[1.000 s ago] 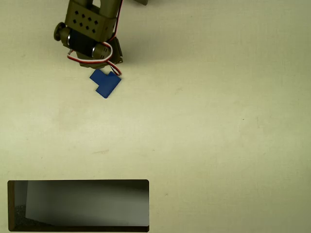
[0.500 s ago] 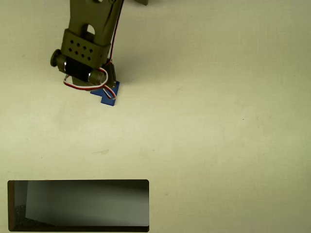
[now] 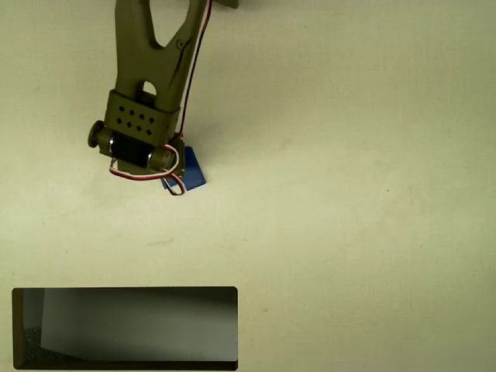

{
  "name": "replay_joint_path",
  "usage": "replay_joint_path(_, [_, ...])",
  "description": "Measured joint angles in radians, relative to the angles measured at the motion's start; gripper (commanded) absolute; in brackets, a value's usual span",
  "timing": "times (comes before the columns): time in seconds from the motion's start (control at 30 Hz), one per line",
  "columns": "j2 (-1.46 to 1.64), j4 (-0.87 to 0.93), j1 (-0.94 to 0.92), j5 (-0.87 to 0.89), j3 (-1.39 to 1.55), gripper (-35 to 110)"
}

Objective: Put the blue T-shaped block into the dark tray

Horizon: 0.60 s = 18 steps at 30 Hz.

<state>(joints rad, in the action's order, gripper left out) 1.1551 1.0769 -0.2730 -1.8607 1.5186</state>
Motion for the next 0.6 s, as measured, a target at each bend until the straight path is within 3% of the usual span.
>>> replay_joint_path(0.33, [-0.092, -0.009, 0.124, 0.117, -0.143, 0])
replay_joint_path(0.6, [0.029, 0.075, 0.057, 0.097, -0.143, 0])
